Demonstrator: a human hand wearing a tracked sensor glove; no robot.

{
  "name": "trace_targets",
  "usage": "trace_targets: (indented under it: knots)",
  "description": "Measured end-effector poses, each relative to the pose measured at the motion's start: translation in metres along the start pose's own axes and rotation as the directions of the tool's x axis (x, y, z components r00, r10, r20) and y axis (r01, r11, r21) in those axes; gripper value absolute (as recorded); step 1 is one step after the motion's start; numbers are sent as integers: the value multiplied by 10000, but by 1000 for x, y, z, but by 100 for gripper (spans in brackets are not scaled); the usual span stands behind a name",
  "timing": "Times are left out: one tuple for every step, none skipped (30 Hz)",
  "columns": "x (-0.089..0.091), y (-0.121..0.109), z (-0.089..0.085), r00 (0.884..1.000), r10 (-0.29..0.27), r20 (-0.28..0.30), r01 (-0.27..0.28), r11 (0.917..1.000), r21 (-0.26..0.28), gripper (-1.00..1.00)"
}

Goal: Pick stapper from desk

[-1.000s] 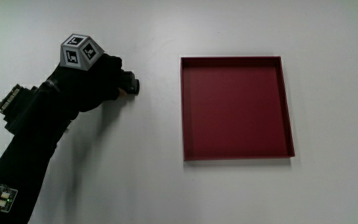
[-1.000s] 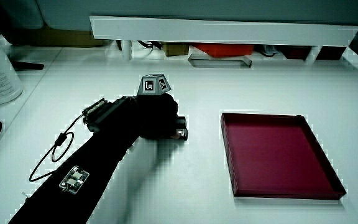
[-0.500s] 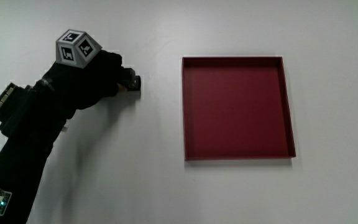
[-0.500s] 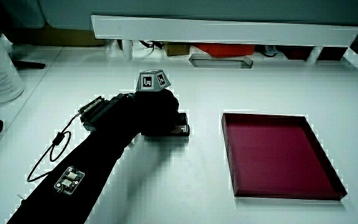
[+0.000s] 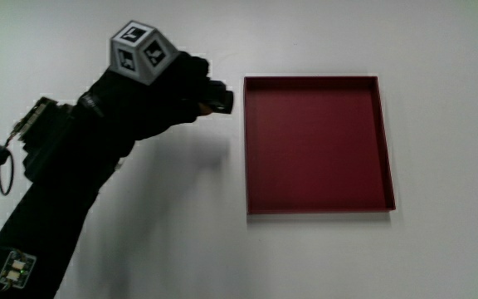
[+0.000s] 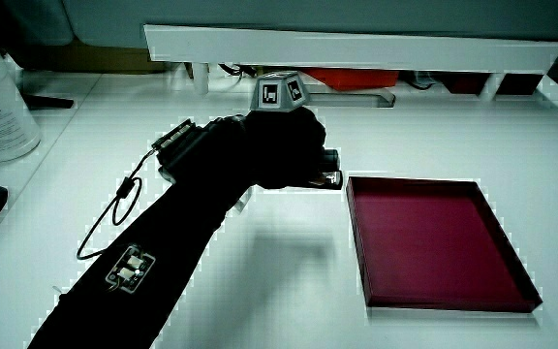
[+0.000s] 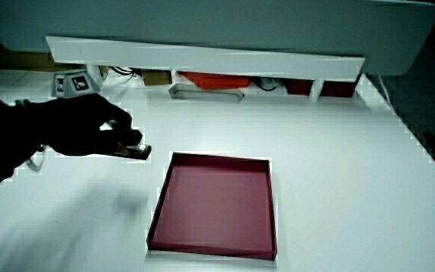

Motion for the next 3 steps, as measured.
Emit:
trace_targets:
  knots:
    - [7, 2, 2, 9988, -415, -249, 417, 9991, 52, 100]
    - [14, 5, 2, 9980, -575, -260, 577, 9983, 53, 100]
    - [21, 9, 2, 9969, -735, -271, 737, 9973, 53, 100]
